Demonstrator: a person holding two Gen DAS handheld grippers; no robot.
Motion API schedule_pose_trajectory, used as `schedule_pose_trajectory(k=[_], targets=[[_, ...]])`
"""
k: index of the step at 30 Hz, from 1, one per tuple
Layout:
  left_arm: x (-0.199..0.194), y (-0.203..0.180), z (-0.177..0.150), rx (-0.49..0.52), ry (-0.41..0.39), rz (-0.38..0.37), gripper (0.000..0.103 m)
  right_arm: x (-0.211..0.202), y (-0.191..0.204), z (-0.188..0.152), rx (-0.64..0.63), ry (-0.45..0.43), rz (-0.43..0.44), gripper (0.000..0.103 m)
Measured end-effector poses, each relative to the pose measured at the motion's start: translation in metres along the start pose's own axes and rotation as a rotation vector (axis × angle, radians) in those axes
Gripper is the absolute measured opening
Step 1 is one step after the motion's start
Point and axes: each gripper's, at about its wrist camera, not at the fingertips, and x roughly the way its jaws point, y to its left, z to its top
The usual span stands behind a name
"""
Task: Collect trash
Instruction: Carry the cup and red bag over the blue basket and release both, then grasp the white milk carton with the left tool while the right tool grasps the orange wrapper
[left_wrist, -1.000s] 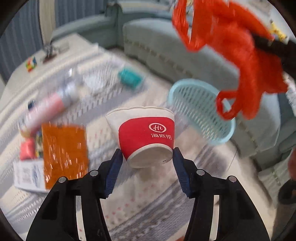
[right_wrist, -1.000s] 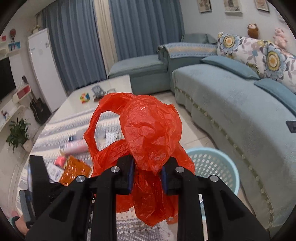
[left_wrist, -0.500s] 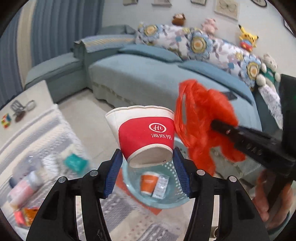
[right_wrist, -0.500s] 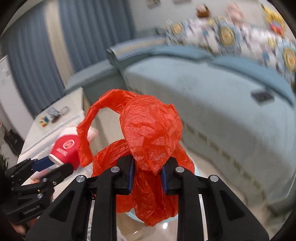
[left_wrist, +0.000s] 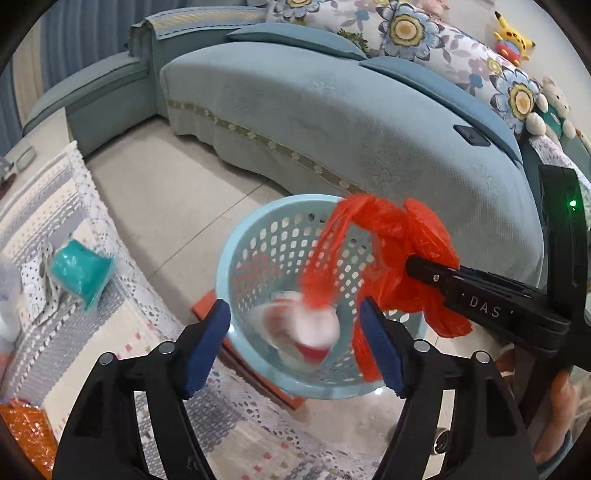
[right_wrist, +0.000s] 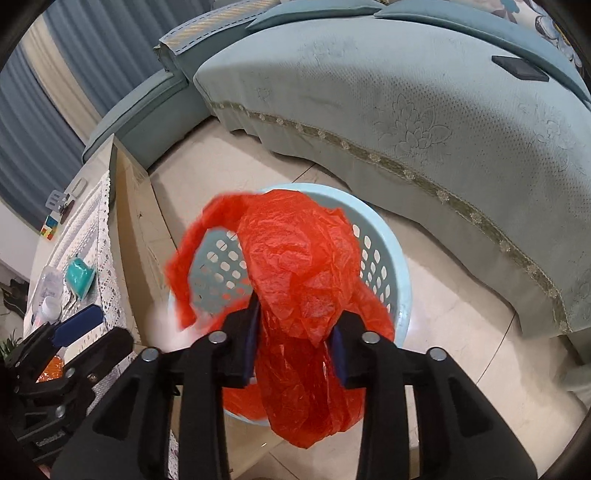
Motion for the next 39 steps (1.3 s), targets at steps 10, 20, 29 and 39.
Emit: schedule_pose_trajectory(k=[10, 20, 29, 39], targets=[[-0.060, 0.026, -0.016, -0.048, -0.092, -0.007, 0.071, -0.039, 0.017, 0.000, -0.060, -0.083, 0.028, 0.059], [-0.198, 0.082, -0.049, -0.177, -0.302, 0.078, 0.070, -0.131, 0.139, -0.022, -0.295, -0.226, 0.213, 0.059], [-0.290, 0.173, -0.129, -0.367, -0.321, 0.272, 0.070, -0.146, 0.254, -0.083, -0.477, -0.240, 0.346, 0.057], [-0.259, 0.249, -0.206, -0.645, -0.142, 0.205, 0.066, -0.108, 0.283, -0.133, -0.471, -0.157, 0.305, 0.021]])
